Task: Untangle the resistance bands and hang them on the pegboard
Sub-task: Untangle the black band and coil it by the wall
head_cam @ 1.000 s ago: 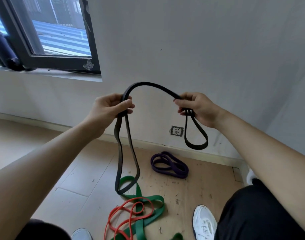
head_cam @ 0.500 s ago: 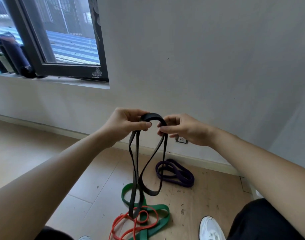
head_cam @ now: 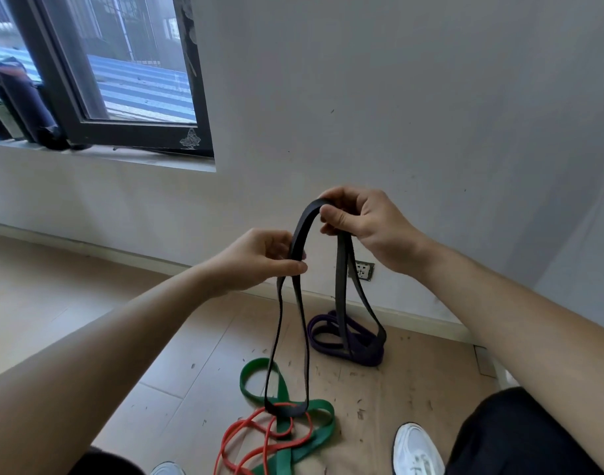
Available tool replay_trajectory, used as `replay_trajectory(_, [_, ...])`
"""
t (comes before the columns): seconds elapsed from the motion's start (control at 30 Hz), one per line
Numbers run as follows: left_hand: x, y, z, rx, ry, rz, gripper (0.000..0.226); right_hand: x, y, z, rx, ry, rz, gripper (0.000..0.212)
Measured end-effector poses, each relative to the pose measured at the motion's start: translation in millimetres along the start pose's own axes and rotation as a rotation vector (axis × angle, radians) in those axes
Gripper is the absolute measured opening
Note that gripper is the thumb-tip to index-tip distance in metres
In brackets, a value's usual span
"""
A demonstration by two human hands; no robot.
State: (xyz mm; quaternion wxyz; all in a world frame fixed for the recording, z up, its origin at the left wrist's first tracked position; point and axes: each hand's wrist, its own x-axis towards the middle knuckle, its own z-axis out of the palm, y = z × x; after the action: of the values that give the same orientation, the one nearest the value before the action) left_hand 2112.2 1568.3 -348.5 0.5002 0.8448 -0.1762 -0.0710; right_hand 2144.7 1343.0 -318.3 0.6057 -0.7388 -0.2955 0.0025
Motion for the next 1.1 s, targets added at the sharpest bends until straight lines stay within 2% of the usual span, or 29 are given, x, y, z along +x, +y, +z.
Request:
replay_trajectory(0.1, [-0.7,-8.2,1.5,0.001,-0.099,-0.04,0.021,0.4,-3.6,-8.6,0.07,0.081,0.005,0.008])
replay_trajectory(0.2, [-0.2,-7.0,-2.0,-0.107,0.018,-0.015,0.021,-0.5,-0.7,-23.5,0.092,0.095,0.062,0.006])
replay_trajectory(0.3, [-0.3,-3.4,-5.5,-0.203,0.122,0.034,0.025,-4.7,6.9,-36.9,0.062,0.017,0.157,0.013])
replay_trajectory(0.4, [0.8,-2.2,-4.9,-0.223,0.153,0.063,0.036,-8.7,12.6,-37.9,-0.086,-0.125,0.224,0.027])
replay_trajectory(0.53, [4.9,4.1,1.1,-0.226,0.16,0.122,0.027,-12.9,12.6,-20.3,-0.247,-0.258,0.244,0.033])
replay_trajectory(0.67, [7.0,8.5,7.5,-0.148,0.132,0.192,0.028,-10.7,7.0,-4.3,-0.252,-0.188,0.17,0.025])
replay_trajectory(0.8, [9.8,3.3,7.6,0.005,0.2,0.219,0.026,-6.5,6.0,-8.9,-0.445,-0.197,0.17,0.016])
replay_trajectory(0.9, [11.3,0.8,5.5,0.095,0.226,0.206,0.025,-7.1,2.0,-10.7,-0.465,-0.186,0.167,0.015])
replay_trajectory(1.1, [6.8,-1.0,14.0,-0.035,0.134,0.108,0.027,-4.7,-10.2,-9.0,-0.339,-0.08,0.039,0.021])
